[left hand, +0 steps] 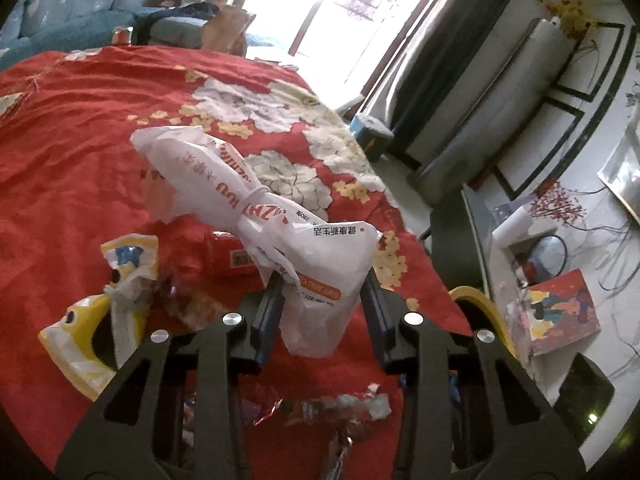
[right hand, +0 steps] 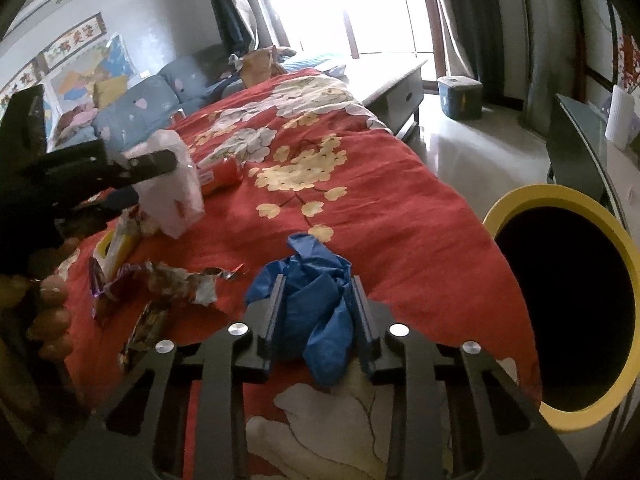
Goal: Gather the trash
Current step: 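Grasp the blue glove with the right gripper while the left gripper grasps the white plastic bag, then lift the blue glove and white bag and turn toward the yellow bin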
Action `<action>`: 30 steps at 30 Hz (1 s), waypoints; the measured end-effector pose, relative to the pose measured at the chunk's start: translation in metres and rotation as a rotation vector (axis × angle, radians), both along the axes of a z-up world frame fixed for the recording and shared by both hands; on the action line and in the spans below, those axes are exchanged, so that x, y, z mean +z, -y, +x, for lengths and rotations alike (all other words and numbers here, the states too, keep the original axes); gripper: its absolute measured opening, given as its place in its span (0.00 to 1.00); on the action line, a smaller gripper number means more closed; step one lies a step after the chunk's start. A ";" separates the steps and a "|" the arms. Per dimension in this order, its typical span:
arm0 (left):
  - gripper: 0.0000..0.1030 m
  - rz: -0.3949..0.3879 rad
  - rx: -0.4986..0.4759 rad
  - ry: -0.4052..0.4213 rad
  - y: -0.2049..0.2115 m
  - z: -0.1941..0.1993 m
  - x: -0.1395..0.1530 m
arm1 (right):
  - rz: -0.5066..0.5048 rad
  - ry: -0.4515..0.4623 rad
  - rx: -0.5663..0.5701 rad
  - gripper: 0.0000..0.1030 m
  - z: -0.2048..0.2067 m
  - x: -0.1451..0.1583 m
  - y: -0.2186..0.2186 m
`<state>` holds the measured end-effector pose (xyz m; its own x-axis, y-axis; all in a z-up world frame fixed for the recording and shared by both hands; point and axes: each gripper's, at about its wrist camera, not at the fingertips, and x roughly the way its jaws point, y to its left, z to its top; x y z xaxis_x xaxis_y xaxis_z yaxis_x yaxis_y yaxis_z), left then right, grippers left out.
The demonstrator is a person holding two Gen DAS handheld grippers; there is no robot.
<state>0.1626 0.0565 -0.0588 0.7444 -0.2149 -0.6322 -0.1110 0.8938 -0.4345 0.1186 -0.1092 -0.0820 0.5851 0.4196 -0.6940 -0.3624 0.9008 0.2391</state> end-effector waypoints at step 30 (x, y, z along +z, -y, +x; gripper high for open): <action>0.26 0.025 -0.119 0.184 0.026 -0.044 0.053 | 0.082 0.151 -0.050 0.17 -0.029 0.064 0.030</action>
